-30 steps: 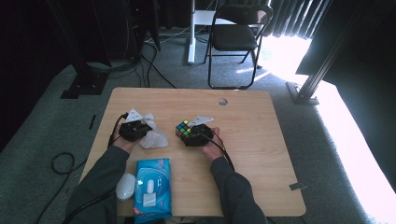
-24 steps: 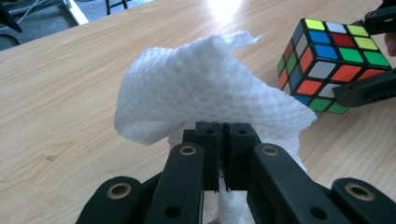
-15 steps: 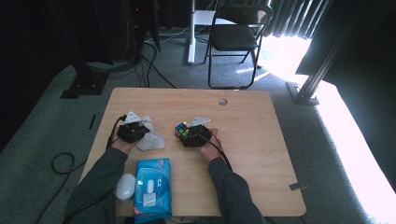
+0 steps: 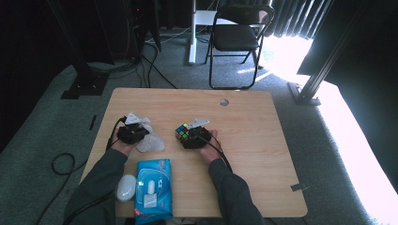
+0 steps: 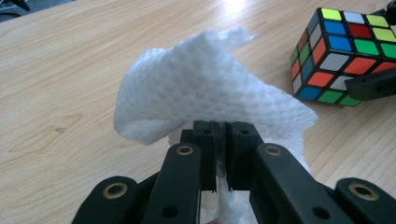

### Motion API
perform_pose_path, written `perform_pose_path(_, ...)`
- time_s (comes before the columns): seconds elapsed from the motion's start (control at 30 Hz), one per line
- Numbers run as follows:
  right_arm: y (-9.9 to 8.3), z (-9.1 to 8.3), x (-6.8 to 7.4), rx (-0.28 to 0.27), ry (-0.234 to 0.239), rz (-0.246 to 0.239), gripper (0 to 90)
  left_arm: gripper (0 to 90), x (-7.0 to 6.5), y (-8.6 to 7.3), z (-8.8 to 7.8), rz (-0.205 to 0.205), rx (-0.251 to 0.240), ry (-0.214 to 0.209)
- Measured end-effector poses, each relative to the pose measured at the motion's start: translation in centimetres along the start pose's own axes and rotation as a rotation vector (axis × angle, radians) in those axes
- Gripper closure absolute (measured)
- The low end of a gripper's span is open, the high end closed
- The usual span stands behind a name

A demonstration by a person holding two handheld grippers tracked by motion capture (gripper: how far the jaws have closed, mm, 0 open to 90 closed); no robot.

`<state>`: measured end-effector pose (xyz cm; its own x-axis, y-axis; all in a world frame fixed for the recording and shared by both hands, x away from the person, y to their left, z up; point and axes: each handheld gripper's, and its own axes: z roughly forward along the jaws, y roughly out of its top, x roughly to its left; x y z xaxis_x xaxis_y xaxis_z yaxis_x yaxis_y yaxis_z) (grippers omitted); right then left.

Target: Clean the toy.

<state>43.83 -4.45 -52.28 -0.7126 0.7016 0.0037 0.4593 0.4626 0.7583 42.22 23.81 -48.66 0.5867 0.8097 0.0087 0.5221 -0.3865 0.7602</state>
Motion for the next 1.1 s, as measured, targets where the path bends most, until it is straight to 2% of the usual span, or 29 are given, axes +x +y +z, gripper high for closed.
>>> perform_pose_path(0.33,-0.3,0.3,-0.1,0.014,0.006,0.01,34.1,83.3,0.1,-0.3,0.2,-0.013,0.014,-0.001)
perform_pose_path(0.6,-0.5,0.5,0.0,0.028,0.002,-0.006,34.0,79.5,0.1,-0.4,0.2,-0.006,0.021,-0.003)
perform_pose_path(0.83,-0.5,0.4,0.1,0.032,-0.006,-0.013,33.8,68.6,0.1,-0.4,0.2,-0.007,0.027,-0.004)
perform_pose_path(1.1,-0.7,-0.7,0.3,0.023,0.02,-0.021,22.8,63.7,0.3,-0.7,0.0,-0.022,0.023,-0.007)
